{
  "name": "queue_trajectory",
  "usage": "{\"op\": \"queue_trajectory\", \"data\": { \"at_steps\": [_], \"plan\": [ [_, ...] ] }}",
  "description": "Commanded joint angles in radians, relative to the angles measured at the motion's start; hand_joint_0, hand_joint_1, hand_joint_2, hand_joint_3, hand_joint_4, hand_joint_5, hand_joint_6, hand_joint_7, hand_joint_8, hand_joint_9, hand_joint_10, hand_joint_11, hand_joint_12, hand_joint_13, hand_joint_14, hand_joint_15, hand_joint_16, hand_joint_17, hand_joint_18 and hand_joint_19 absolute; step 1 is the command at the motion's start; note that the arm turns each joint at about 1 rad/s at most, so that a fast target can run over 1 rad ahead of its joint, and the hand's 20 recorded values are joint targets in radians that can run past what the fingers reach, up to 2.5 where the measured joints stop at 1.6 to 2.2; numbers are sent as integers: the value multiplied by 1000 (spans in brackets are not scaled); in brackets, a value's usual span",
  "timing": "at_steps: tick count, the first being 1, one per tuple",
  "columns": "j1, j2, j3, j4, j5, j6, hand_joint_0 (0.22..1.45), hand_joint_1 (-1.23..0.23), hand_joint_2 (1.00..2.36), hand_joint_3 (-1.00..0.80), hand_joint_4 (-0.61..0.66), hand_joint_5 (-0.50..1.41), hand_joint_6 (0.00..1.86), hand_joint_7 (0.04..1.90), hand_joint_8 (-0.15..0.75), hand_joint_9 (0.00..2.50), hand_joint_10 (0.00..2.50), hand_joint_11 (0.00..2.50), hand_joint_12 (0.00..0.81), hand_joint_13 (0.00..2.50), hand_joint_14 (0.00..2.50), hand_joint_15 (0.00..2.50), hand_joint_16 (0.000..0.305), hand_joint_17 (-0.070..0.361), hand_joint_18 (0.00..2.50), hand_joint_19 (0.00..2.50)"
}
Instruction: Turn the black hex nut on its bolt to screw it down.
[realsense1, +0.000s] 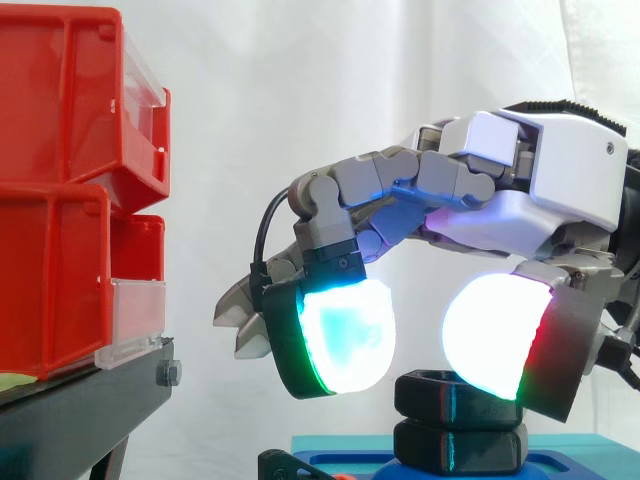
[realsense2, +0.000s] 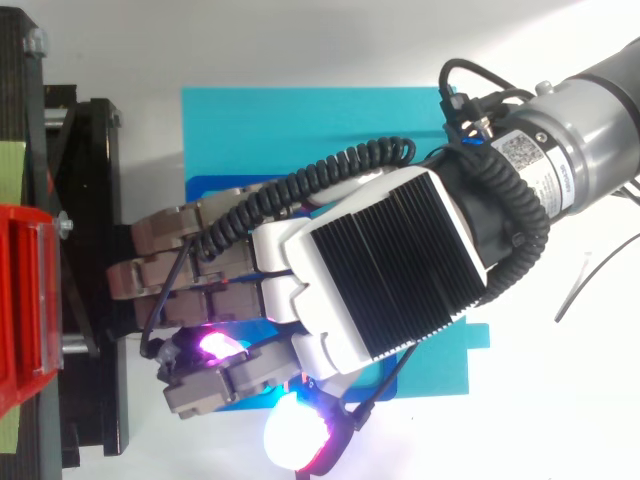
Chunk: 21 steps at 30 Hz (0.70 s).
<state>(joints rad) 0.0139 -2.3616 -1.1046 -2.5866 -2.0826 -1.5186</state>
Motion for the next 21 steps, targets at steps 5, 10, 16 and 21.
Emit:
{"op": "queue_trajectory", "data": {
  "at_steps": [5,10,16,21],
  "plan": [
    [-2,-1,0,-12,-2,-2,486,-449,1000,-500,230,-48,501,1435,277,841,7,172,328,672,6,139,54,121,641,341],
    [-2,-1,-1,-23,-16,-2,424,-442,1000,-500,277,-53,502,1357,300,841,6,163,358,677,5,123,61,136,676,315],
    [-6,-1,0,-27,-30,-2,382,-456,1000,-500,353,-80,504,1156,312,837,6,151,376,686,4,115,65,147,698,305],
    [-14,-1,-1,-30,-51,-2,402,-364,1000,-500,313,-64,503,1238,307,825,5,158,370,673,6,109,63,143,679,318]
  ]
}}
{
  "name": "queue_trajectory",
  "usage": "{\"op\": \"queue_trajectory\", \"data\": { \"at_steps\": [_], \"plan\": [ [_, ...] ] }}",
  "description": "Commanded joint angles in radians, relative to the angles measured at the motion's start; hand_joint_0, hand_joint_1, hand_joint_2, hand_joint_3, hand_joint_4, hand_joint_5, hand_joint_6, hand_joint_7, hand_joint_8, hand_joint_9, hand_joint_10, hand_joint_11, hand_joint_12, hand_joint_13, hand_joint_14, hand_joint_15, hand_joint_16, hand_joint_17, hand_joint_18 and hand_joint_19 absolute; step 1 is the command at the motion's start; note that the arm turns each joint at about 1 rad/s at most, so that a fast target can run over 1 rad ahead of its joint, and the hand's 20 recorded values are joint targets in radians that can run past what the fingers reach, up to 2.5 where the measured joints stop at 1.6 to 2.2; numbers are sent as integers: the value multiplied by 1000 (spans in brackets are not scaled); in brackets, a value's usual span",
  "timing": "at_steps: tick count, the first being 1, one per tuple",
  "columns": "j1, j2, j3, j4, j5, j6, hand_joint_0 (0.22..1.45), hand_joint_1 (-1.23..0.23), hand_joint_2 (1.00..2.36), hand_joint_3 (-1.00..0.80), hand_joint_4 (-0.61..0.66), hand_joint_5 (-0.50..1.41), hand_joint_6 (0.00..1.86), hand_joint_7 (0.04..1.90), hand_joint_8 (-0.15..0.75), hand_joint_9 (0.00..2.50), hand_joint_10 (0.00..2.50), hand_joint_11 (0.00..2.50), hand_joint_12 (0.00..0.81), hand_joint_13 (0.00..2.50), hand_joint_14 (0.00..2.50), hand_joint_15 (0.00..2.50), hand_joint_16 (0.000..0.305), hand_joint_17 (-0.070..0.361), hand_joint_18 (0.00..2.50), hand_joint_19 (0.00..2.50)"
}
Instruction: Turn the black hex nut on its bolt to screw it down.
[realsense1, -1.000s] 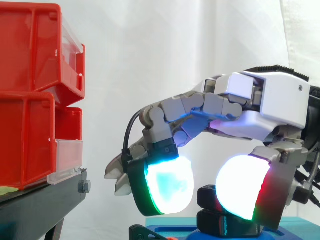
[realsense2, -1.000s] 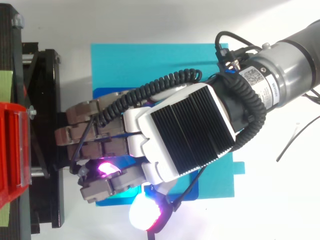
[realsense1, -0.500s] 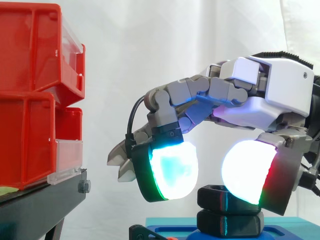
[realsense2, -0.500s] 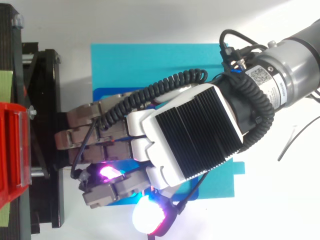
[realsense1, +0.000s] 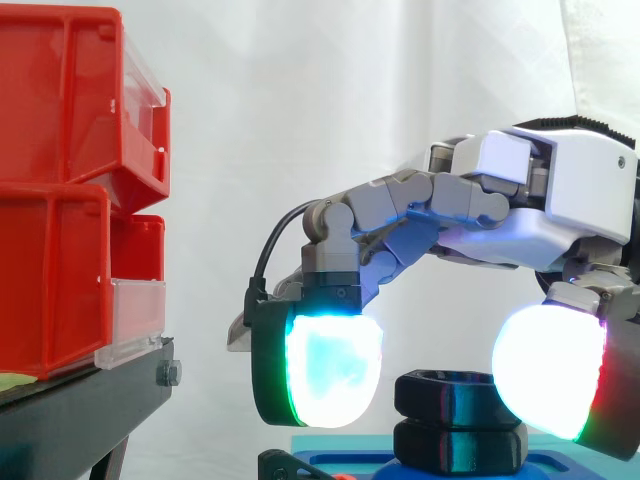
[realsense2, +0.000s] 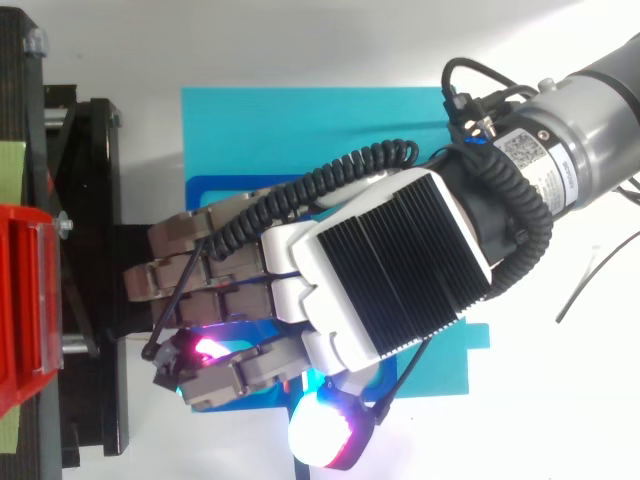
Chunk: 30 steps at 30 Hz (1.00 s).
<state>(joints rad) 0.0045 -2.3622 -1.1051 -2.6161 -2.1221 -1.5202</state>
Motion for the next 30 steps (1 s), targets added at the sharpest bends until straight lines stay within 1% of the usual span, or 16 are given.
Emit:
{"op": "queue_trajectory", "data": {
  "at_steps": [1,5,8,11,14,18,20,30],
  "plan": [
    [-6,0,-1,-2,-16,-2,409,-340,1000,-500,304,-55,503,1278,304,832,5,155,366,671,5,115,63,141,671,319],
    [-12,0,-1,-6,-30,-2,433,-285,1000,-500,263,-37,502,1408,298,826,6,161,355,658,5,122,60,134,645,331],
    [-18,0,-1,-12,-50,-5,439,-278,1000,-500,245,-30,501,1483,296,828,6,157,352,654,4,127,59,132,639,335],
    [-23,0,1,-13,-56,-8,442,-275,1000,-500,244,-24,501,1530,298,831,6,159,353,653,5,121,58,132,639,335],
    [-31,0,-1,-13,-61,-8,444,-274,1000,-500,242,-23,510,1530,298,833,6,163,351,655,5,125,58,131,639,336],
    [-34,0,1,-12,-62,-11,445,-276,1000,-500,240,-22,511,1525,298,835,6,167,349,652,5,125,58,131,641,337],
    [-38,0,-1,-9,-62,-15,446,-275,1000,-500,238,-22,512,1527,297,835,6,171,350,652,5,119,58,131,641,337],
    [-46,-2,-1,-7,-62,-23,450,-240,1000,-500,235,-20,509,1538,293,843,6,163,349,655,6,127,57,129,634,346]
  ]
}}
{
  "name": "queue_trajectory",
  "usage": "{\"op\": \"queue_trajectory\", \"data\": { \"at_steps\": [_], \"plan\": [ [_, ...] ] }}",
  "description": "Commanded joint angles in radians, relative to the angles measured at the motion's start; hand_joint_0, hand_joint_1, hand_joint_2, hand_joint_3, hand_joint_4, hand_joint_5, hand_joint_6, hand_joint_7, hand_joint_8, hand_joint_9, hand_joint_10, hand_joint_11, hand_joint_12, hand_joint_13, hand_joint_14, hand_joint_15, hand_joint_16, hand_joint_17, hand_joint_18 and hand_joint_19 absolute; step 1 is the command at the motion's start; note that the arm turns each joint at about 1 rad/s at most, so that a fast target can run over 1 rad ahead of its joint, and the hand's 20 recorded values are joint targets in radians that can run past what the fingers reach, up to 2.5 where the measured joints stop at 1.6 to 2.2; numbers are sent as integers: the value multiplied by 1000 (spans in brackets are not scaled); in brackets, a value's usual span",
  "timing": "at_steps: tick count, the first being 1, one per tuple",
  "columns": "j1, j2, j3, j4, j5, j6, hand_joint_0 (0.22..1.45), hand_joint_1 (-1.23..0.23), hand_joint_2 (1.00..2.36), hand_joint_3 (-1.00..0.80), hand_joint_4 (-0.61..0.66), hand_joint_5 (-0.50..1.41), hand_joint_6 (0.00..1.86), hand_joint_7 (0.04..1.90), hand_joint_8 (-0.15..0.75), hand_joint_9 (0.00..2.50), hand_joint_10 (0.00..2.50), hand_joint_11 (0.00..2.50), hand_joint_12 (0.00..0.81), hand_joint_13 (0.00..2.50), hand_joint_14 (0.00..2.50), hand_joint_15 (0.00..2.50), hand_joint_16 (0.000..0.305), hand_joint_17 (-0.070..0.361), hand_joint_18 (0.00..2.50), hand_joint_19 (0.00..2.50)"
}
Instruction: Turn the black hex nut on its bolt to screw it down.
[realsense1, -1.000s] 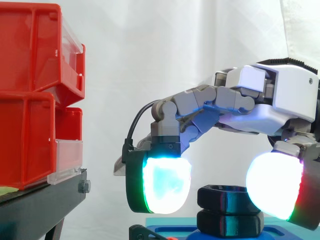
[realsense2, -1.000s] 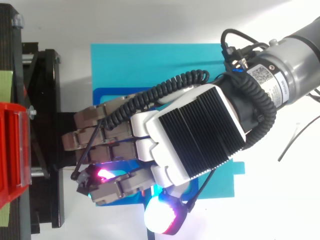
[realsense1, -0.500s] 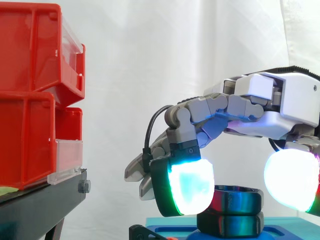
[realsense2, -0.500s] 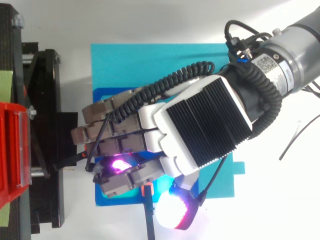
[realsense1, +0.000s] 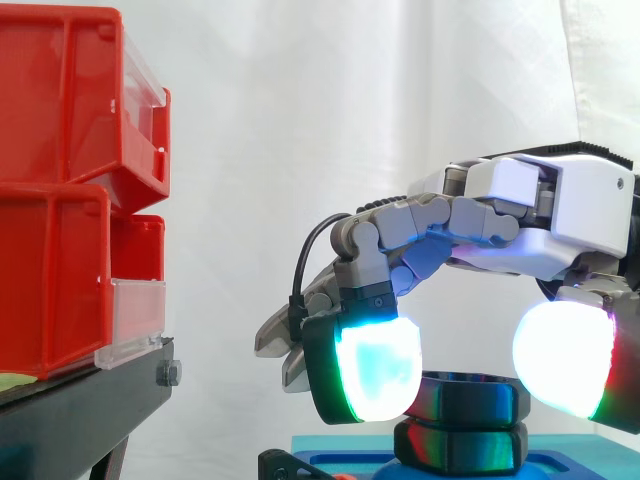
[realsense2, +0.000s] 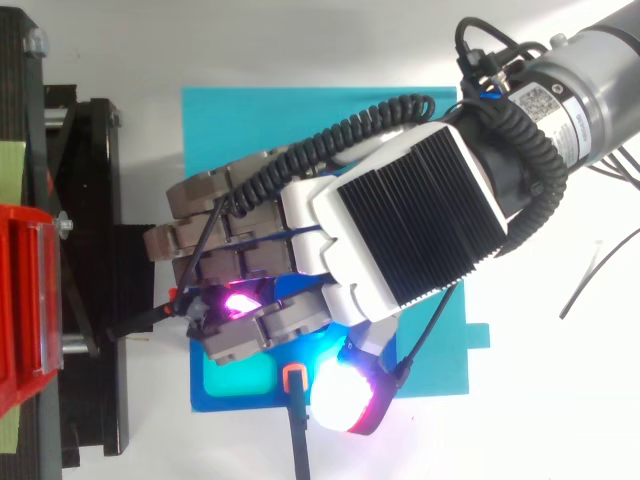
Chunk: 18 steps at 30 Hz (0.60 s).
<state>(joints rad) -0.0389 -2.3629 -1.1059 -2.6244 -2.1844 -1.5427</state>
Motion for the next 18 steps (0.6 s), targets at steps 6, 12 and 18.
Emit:
{"op": "queue_trajectory", "data": {
  "at_steps": [6,12,18],
  "plan": [
    [-9,1,0,0,-9,0,436,44,1000,-500,249,-36,501,1473,297,843,6,168,359,625,6,140,62,140,568,384],
    [-18,1,0,1,-21,0,403,-74,1000,-500,273,-44,501,1428,313,834,6,169,376,637,5,123,66,148,615,360],
    [-21,1,-2,1,-26,0,366,-459,1000,-500,332,-98,534,1321,317,782,7,218,391,651,4,119,69,156,661,312]
  ]
}}
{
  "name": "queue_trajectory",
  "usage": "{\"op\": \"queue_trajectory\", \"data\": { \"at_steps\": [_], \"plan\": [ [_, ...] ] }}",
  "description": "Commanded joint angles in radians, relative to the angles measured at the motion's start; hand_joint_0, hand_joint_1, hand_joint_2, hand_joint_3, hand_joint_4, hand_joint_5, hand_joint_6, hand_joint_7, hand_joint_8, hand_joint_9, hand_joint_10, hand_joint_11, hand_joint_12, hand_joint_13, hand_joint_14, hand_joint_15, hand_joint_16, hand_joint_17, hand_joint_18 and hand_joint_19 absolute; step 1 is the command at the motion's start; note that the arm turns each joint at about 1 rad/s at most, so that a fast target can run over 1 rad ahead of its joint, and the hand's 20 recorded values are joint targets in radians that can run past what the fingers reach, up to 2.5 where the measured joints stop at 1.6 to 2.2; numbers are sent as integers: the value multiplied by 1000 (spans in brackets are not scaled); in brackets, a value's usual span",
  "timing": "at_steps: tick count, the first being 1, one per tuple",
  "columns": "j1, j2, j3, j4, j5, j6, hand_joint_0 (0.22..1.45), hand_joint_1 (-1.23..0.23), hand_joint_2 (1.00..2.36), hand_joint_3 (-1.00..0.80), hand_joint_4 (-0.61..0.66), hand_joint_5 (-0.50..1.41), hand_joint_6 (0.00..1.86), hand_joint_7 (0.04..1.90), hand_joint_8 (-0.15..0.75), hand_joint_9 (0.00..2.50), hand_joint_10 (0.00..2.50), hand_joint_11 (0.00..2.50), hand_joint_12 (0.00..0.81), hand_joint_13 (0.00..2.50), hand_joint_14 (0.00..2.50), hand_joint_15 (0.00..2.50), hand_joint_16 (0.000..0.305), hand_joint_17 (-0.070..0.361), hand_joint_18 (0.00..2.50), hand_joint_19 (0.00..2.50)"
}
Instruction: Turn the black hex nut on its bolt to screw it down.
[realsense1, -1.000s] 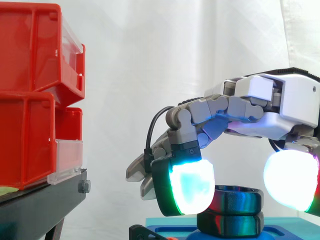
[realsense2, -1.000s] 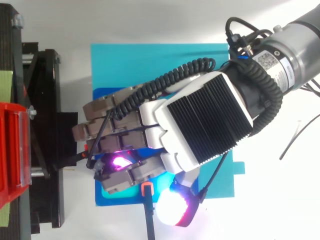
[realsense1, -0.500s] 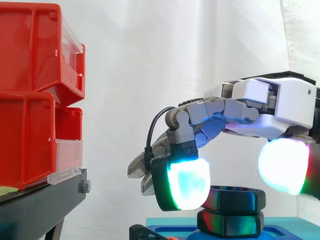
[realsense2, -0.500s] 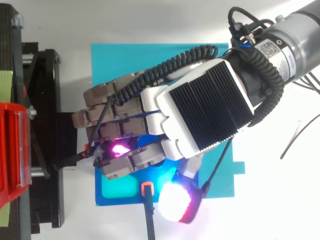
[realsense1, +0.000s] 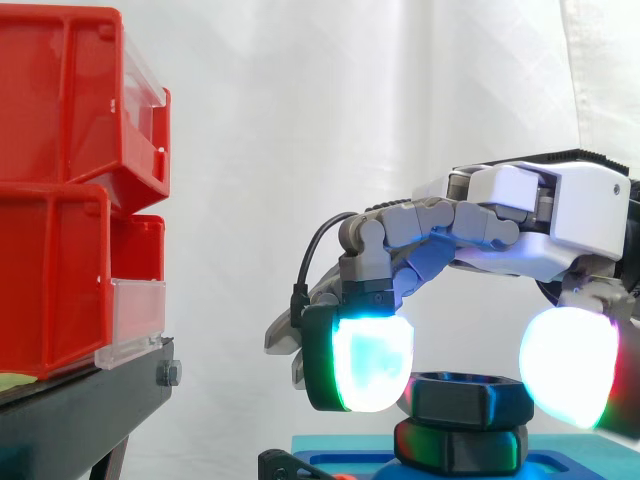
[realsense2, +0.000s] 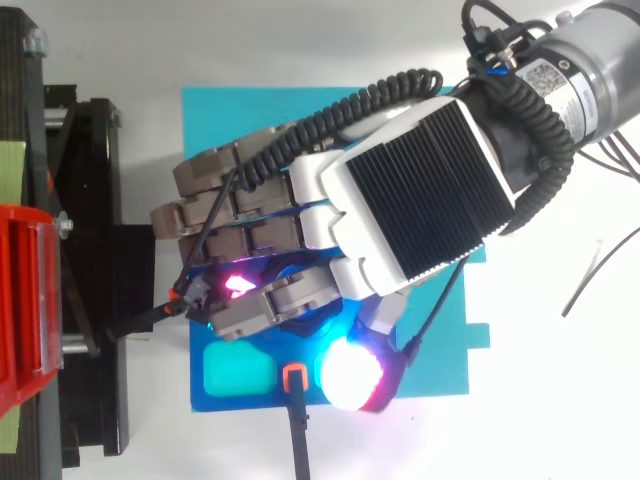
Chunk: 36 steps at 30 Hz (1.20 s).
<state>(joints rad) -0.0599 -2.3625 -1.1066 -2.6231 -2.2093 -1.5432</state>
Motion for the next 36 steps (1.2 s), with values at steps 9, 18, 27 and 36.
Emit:
{"op": "queue_trajectory", "data": {
  "at_steps": [9,18,27,36],
  "plan": [
    [-4,0,-1,-6,-12,-2,391,-585,1000,-500,340,-129,552,1254,302,753,9,248,371,622,5,120,65,146,637,313],
    [-8,0,-1,-6,-12,0,450,-615,1000,-500,289,-126,544,1312,279,746,9,260,347,598,6,135,59,133,582,347],
    [-12,0,-2,-6,-15,-2,503,-685,1013,-347,244,-141,582,1298,261,716,11,279,326,575,6,138,54,122,545,359],
    [-14,0,-2,-5,-23,-3,541,-728,1019,-227,231,-163,648,1212,250,700,11,287,316,572,6,144,52,117,541,361]
  ]
}}
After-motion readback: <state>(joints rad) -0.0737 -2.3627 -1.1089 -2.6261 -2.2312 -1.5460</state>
